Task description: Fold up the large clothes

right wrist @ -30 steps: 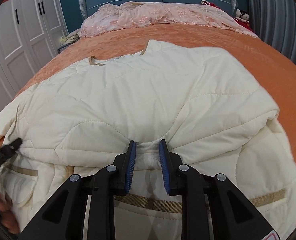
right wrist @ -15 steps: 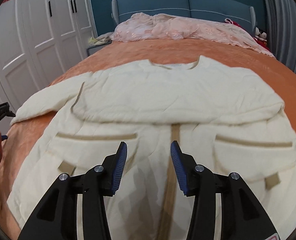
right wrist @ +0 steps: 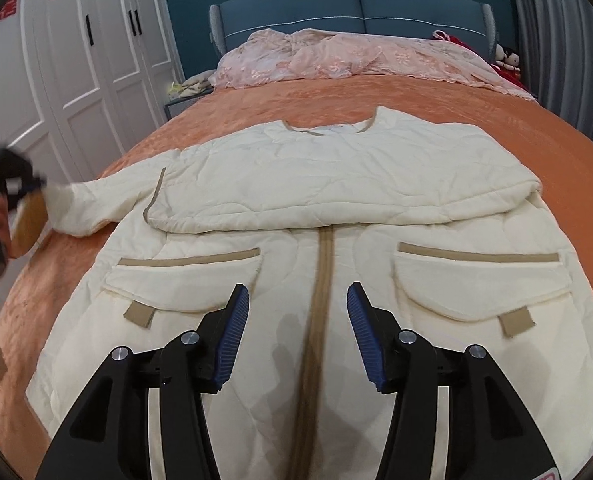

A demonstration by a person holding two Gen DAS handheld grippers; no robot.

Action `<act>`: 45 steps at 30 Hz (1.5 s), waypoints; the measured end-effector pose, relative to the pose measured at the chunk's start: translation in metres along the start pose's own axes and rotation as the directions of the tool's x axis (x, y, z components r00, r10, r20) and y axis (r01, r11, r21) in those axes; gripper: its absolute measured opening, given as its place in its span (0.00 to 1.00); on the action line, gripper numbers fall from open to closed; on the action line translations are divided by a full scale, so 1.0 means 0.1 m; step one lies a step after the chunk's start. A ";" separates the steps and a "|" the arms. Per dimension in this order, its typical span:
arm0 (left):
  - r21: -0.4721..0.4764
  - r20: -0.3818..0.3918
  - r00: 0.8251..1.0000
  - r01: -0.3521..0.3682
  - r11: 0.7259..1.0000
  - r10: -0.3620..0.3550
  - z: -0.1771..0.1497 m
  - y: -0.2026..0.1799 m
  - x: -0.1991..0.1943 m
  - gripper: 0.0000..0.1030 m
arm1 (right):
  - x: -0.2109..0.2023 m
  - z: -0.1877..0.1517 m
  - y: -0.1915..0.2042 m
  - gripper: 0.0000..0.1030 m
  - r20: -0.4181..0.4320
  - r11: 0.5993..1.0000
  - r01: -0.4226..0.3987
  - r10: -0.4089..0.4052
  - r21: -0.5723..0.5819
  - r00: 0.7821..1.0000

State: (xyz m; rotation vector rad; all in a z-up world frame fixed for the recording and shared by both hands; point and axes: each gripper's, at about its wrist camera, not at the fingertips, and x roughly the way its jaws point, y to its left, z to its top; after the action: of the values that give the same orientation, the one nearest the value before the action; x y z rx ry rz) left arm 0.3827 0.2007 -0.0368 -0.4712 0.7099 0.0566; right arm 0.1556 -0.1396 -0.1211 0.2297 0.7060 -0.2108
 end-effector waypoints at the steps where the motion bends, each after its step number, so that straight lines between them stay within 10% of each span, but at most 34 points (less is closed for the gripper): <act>1: 0.041 0.018 0.999 0.038 0.998 -0.039 -0.03 -0.25 -0.12 0.04 | -0.03 -0.01 -0.05 0.49 0.004 1.000 -0.001 0.001 0.012 1.000; 4: 0.200 0.030 0.984 0.168 0.965 -0.177 -0.34 -1.14 -0.48 0.04 | -0.10 -0.01 -0.17 0.49 0.011 0.999 0.003 -0.004 0.039 1.000; 8: 0.345 -0.198 0.930 0.361 0.867 -0.308 -1.26 -2.19 -0.53 0.17 | -0.20 -0.07 -0.38 0.56 0.013 0.998 0.051 -0.051 0.033 0.999; 12: 0.306 -0.356 0.876 0.439 0.844 -0.326 -2.01 -2.33 -0.49 0.33 | -0.32 -0.12 -0.53 0.58 0.018 0.994 0.101 -0.100 -0.029 0.995; 21: 0.234 -0.246 0.958 0.205 0.950 -0.146 -1.77 -1.26 -0.48 0.41 | -0.27 0.32 -0.31 0.61 0.098 0.983 0.020 -0.002 -0.180 0.995; 31: 0.122 -0.229 0.973 0.055 0.991 -0.026 -1.28 -0.56 0.05 0.40 | 0.49 0.56 0.75 0.60 0.054 0.877 -0.034 0.067 -0.479 0.996; 33: 0.130 -0.226 0.974 0.055 0.990 -0.024 -1.26 -0.62 0.09 0.40 | 0.67 0.59 0.83 0.44 0.027 0.878 -0.034 0.053 -0.478 0.998; 36: 0.161 -0.217 0.976 0.068 0.985 -0.032 -1.25 -0.71 0.12 0.40 | 0.71 0.79 0.66 0.14 0.019 0.928 -0.048 0.059 -0.369 0.998; 39: 0.181 -0.223 0.974 0.082 0.980 -0.041 -1.29 -0.80 0.16 0.40 | 0.51 1.09 -0.01 0.14 0.093 0.997 -0.072 0.076 -0.042 0.993; 45: 0.101 -0.278 0.953 0.150 0.984 -0.116 -1.39 -0.85 0.23 0.41 | 0.56 0.93 -1.28 0.26 -0.029 0.957 0.052 -0.046 0.285 0.999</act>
State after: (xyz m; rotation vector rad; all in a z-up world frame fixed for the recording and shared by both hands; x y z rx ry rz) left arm 0.3326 0.0620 -0.1099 -0.4126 0.9434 -0.1810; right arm 0.2202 -0.2939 -0.1074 0.4916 0.7028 -0.3587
